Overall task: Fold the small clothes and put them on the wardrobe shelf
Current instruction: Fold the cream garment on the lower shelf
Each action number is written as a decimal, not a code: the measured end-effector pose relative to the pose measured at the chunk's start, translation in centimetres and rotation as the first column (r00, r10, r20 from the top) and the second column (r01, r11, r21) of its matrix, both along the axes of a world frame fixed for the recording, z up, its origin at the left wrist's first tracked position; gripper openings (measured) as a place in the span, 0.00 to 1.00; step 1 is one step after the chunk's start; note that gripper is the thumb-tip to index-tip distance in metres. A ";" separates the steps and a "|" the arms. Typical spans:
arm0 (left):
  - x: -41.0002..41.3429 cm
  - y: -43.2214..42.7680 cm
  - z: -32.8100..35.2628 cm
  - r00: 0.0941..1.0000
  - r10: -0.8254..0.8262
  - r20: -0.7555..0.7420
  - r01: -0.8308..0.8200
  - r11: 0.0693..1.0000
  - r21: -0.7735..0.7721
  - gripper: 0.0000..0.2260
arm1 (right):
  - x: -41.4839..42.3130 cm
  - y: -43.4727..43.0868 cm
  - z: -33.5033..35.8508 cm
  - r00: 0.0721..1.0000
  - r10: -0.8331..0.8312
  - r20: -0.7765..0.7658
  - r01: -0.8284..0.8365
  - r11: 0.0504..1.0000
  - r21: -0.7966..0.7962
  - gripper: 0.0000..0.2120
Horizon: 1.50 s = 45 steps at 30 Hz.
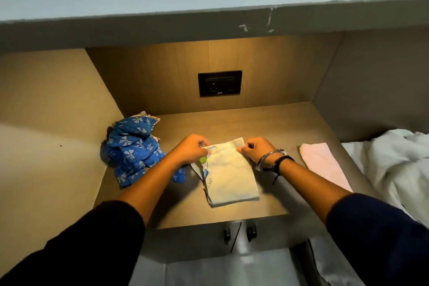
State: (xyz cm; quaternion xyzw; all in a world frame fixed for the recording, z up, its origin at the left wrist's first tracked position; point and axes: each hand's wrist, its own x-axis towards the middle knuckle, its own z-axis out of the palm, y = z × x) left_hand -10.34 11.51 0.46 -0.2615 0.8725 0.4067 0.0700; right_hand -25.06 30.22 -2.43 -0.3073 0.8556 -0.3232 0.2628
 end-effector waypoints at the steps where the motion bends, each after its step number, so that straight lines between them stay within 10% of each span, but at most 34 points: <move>1: -0.4 -0.1 -0.5 0.999 0.026 0.020 -0.025 0.999 -0.041 0.20 | -0.2 -0.7 -0.4 0.999 -0.028 -0.034 0.030 0.998 0.056 0.13; 5: 0.6 1.7 -2.5 0.998 -0.008 -0.066 -0.022 0.901 -0.434 0.26 | 1.5 -0.3 -1.4 0.926 -0.015 -0.377 0.068 0.989 0.129 0.34; 8: 4.1 4.2 -4.8 0.918 -0.391 -0.062 0.299 0.788 -0.538 0.28 | 4.1 2.6 -2.5 0.725 0.251 -0.641 -0.260 0.962 0.083 0.34; 13: 8.4 4.9 -7.8 0.792 -0.564 0.235 0.587 0.594 -0.551 0.40 | 5.9 6.6 -5.5 0.532 0.716 -0.453 -0.523 0.698 0.489 0.43; 21: 9.1 7.4 -7.9 0.835 -0.510 0.206 0.502 0.552 -0.666 0.26 | 7.0 7.1 -4.5 0.301 0.610 -0.733 -0.556 0.736 0.385 0.20; 30: 9.9 6.3 -4.2 0.959 -0.177 -0.220 0.173 0.984 -0.039 0.16 | 6.7 5.9 -0.7 0.819 0.550 -0.165 -0.534 0.835 0.134 0.12; 38: 7.7 4.6 -3.2 0.951 0.250 -0.182 -0.147 0.883 0.447 0.13 | 4.2 -0.2 -0.4 0.906 0.389 0.169 -0.407 0.909 0.093 0.16; 45: 6.2 4.0 -5.0 0.868 0.437 -0.236 -0.350 0.876 0.333 0.09 | 4.2 -2.4 -0.7 0.938 0.233 0.256 -0.219 0.972 -0.085 0.17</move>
